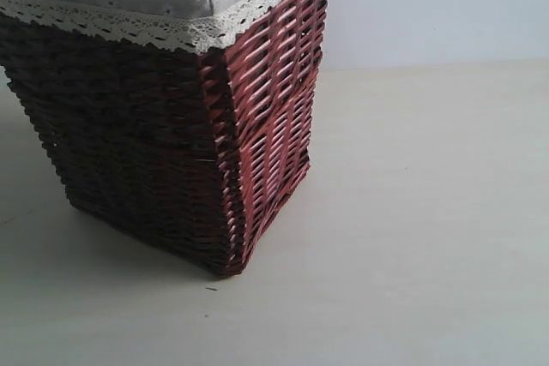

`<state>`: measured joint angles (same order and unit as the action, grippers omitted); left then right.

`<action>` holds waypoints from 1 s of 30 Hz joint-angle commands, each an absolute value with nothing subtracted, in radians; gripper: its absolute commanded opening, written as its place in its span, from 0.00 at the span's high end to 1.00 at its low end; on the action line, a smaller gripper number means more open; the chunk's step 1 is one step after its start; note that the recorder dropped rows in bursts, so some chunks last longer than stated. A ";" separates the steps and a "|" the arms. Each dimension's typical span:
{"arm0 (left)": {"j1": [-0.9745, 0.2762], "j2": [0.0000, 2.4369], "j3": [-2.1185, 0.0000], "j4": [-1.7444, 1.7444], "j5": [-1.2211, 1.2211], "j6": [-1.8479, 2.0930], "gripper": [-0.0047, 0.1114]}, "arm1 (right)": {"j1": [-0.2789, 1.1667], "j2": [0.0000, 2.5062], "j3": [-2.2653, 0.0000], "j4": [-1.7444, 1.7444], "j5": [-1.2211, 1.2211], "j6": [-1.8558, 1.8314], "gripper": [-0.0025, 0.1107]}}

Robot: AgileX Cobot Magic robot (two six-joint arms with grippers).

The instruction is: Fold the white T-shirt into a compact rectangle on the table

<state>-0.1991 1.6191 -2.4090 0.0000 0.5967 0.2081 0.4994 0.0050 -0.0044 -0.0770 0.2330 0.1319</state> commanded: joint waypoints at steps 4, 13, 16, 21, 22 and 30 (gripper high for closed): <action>-0.196 1.497 -2.436 0.591 0.562 -0.177 0.96 | 0.501 0.000 0.000 -0.077 0.219 0.133 0.98; -0.196 1.409 -2.436 0.848 0.562 -0.355 0.96 | 0.501 0.000 0.000 -0.077 0.219 0.133 0.98; -0.196 1.391 -2.443 0.853 0.540 -0.351 0.96 | 0.501 0.000 0.000 -0.077 0.219 0.133 0.98; -0.196 1.367 -2.496 0.861 0.549 -0.345 0.96 | 0.501 0.000 0.000 -0.077 0.219 0.133 0.98; -0.196 1.362 -2.507 0.861 0.549 -0.345 0.96 | 0.501 0.000 0.000 -0.077 0.219 0.133 0.98; -0.196 1.325 -2.618 0.878 0.508 -0.362 0.96 | 0.501 0.000 0.000 -0.077 0.219 0.133 0.98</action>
<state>-0.1976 1.3459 -2.5800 0.8482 0.5465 -0.3479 0.4994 0.0050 -0.0044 -0.0770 0.2330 0.1319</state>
